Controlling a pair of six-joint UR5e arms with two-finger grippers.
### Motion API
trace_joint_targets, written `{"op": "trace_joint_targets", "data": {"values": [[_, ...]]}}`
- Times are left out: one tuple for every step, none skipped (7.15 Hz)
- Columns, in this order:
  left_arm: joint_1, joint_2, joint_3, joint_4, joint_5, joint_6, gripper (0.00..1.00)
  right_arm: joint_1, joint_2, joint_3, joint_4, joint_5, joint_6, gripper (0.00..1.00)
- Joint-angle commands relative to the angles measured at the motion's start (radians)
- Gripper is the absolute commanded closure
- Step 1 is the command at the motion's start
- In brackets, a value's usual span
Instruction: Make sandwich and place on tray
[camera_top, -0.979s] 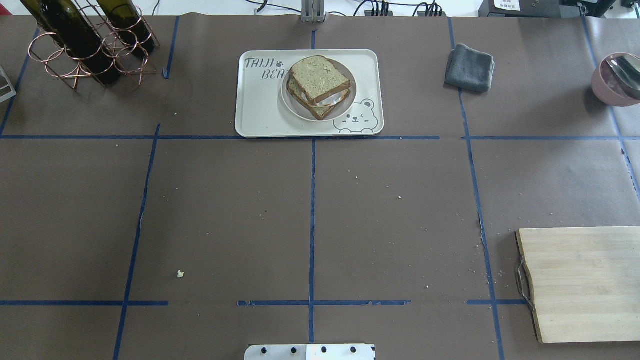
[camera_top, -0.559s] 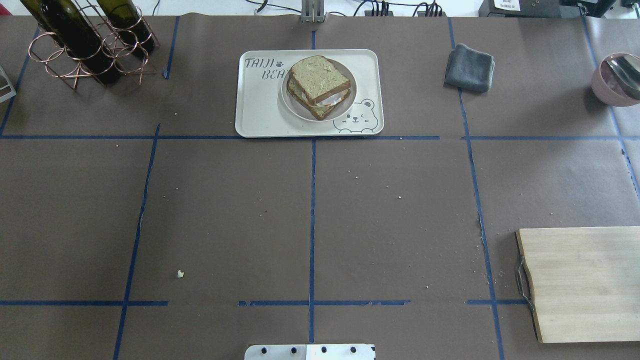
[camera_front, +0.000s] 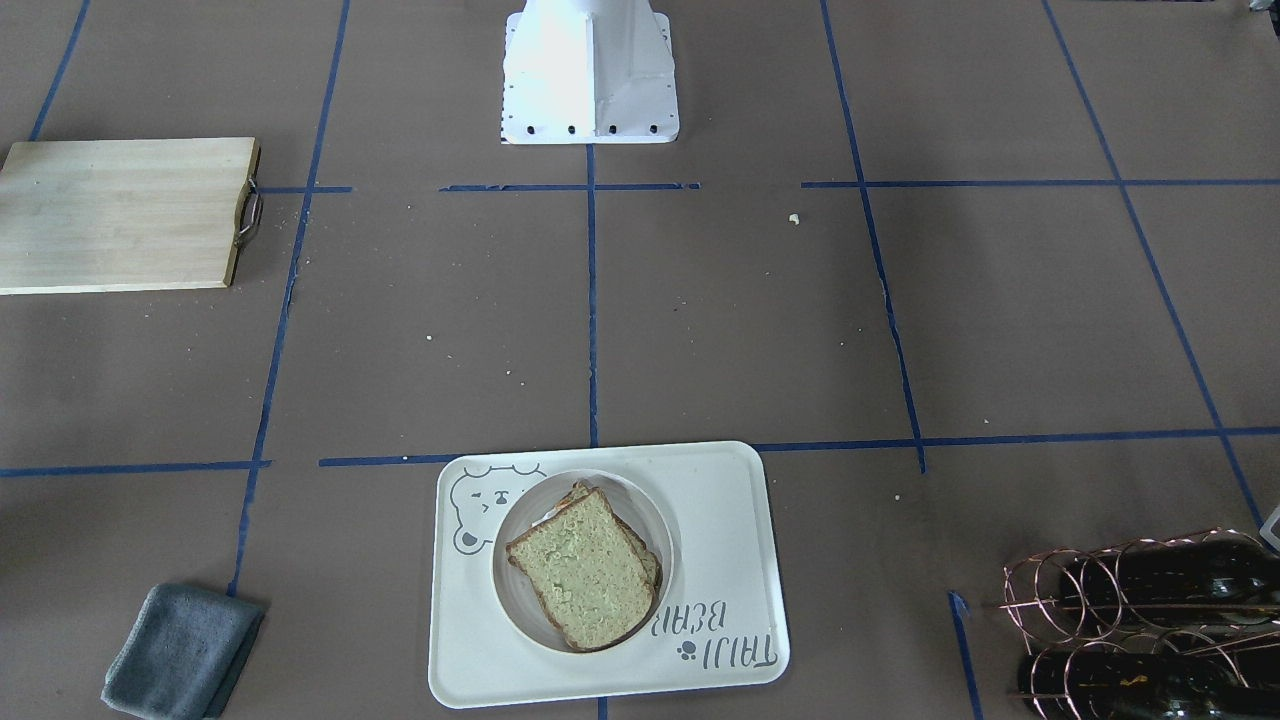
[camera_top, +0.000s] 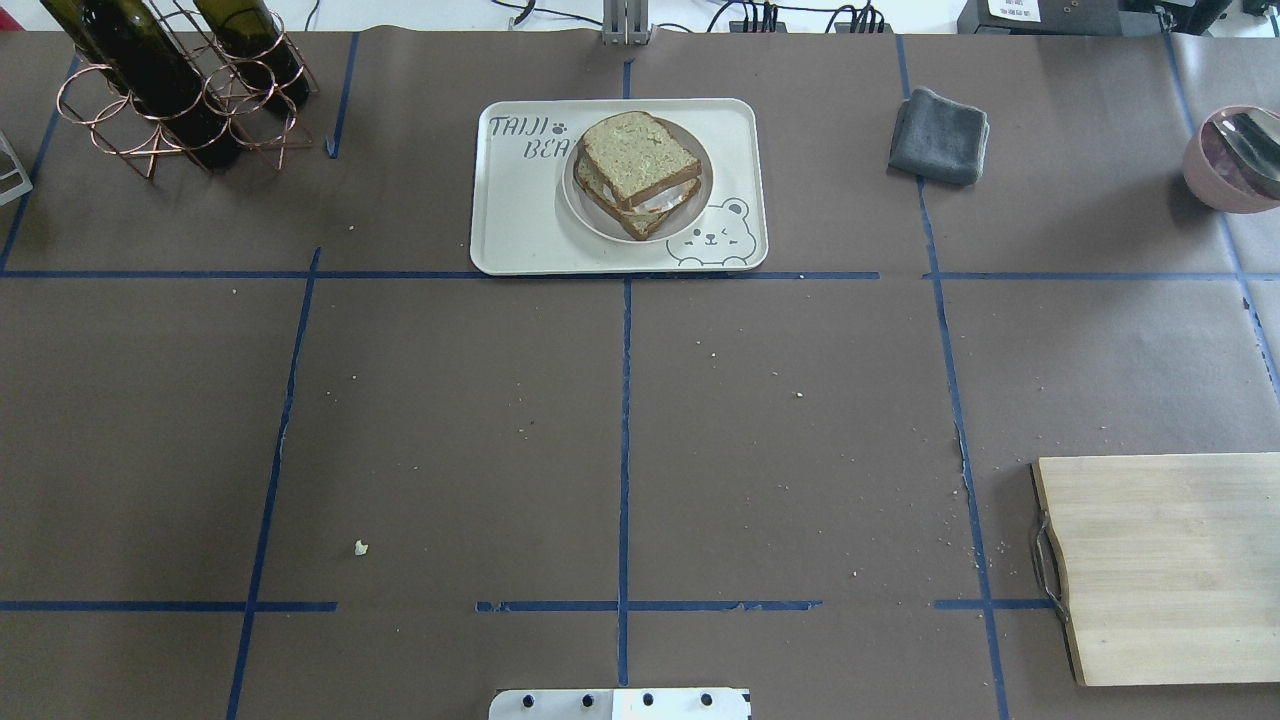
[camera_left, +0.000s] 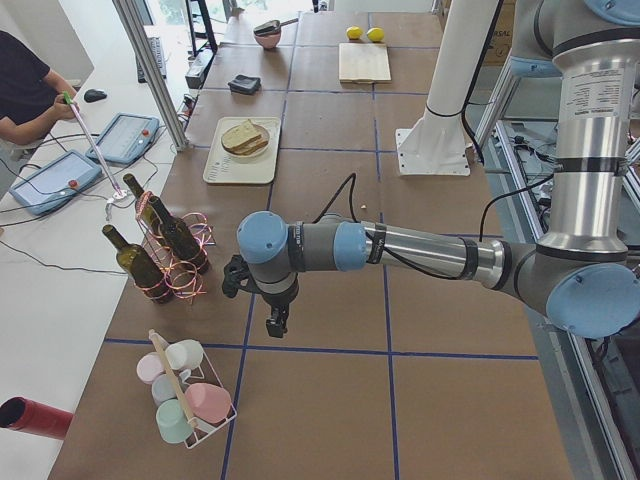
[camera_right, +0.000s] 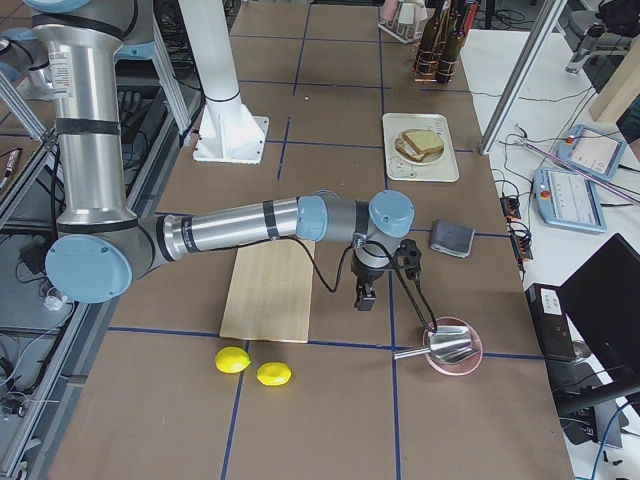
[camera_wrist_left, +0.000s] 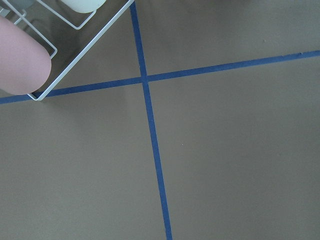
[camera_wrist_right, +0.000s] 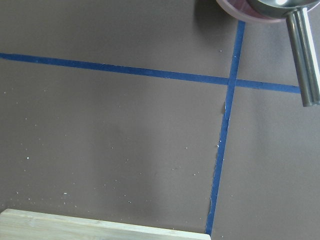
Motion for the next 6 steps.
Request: {"op": "trace_joint_targets", "data": {"values": [[0.002, -0.008, 0.002, -0.015, 0.047, -0.009, 0.0, 0.0, -0.001, -0.001, 0.001, -0.004, 0.003, 0.0], [0.002, -0.015, 0.002, -0.015, 0.049, -0.009, 0.0, 0.0, -0.001, 0.0, 0.001, -0.009, 0.0, 0.0], [0.002, -0.021, 0.005, -0.014, 0.05, -0.009, 0.0, 0.0, -0.001, 0.0, 0.001, -0.009, 0.0, 0.0], [0.002, -0.025, -0.001, -0.008, 0.05, -0.008, 0.0, 0.0, -0.006, -0.001, 0.0, -0.007, 0.001, 0.0], [0.002, -0.028, 0.002, -0.008, 0.05, -0.007, 0.0, 0.0, -0.008, -0.001, 0.001, -0.009, 0.0, 0.0], [0.002, -0.028, 0.003, -0.008, 0.052, -0.007, 0.0, 0.0, -0.012, -0.007, 0.003, -0.012, 0.001, 0.0]]}}
